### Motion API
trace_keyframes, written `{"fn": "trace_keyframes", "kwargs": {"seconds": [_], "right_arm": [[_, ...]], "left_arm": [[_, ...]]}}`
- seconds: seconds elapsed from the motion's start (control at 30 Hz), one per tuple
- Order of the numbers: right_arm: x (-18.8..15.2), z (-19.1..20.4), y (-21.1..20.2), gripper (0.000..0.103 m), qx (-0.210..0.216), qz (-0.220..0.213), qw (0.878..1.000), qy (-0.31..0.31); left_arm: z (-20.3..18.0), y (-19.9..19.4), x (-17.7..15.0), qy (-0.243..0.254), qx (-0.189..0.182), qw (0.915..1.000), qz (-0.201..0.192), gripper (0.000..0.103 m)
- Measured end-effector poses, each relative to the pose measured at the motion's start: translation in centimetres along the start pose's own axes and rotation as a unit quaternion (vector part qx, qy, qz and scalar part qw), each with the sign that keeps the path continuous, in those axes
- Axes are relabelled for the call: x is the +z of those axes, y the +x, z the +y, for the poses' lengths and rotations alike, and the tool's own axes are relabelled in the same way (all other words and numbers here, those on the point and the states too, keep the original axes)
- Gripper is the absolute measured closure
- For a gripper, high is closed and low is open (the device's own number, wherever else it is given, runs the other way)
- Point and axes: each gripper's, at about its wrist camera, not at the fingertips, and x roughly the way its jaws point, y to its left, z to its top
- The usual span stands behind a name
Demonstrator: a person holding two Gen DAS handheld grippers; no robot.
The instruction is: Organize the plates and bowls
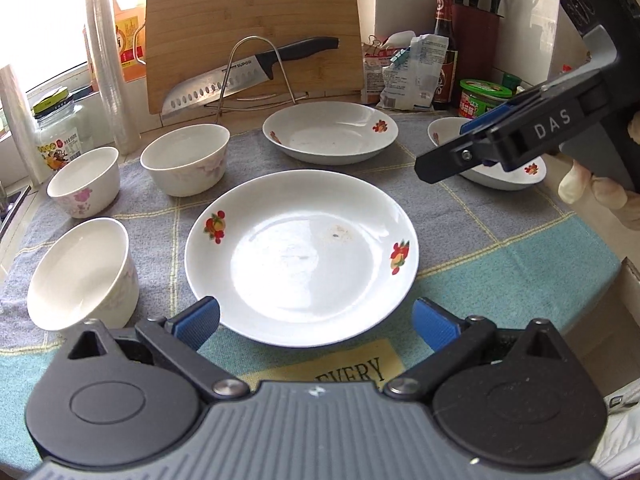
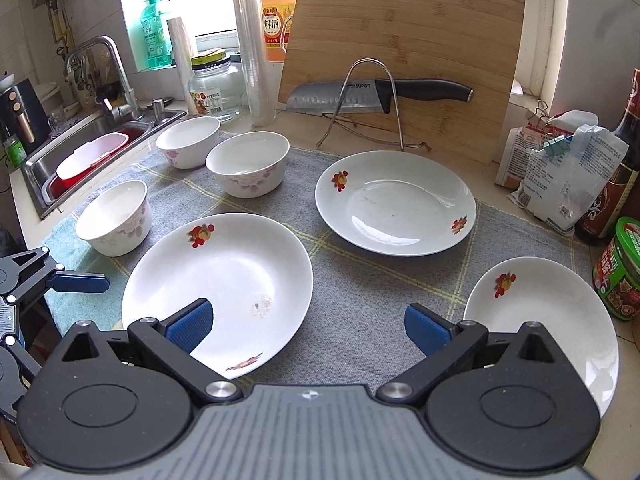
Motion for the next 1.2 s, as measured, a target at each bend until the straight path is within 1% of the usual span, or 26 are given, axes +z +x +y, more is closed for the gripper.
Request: {"fn": "trace_keyframes", "kwargs": {"seconds": [0.17, 0.3, 0.6, 0.9, 1.1, 1.2], "right_arm": [[-0.3, 1.2, 1.0, 0.000, -0.004, 0.016, 1.000, 0.007], [-0.8, 1.9, 1.9, 0.000, -0.008, 0.029, 0.999, 0.015], [-1.9, 3.5, 3.5, 0.000, -0.005, 0.057, 0.998, 0.035], [-2.3, 4.6, 3.8, 0.000, -0.012, 0.064, 0.997, 0.049], [-2.5, 4.2, 4.5, 0.000, 0.004, 0.072, 0.996, 0.051], [-2.4, 4.0, 5.3, 0.000, 0.014, 0.079, 0.996, 0.046]], "left_arm": [[1.8, 1.1, -1.4, -0.001, -0.005, 0.9998, 0.018, 0.001], [2.7, 2.0, -2.3, 0.008, -0.011, 0.9995, 0.029, 0.001], [3.5, 3.6, -2.5, 0.039, -0.047, 0.9975, 0.037, 0.001], [3.9, 4.7, -1.9, 0.070, -0.076, 0.9945, 0.020, 0.001], [4.2, 5.2, -1.8, 0.077, -0.086, 0.9933, 0.002, 0.000], [4.2, 5.3, -1.8, 0.074, -0.085, 0.9937, -0.002, 0.000]]}}
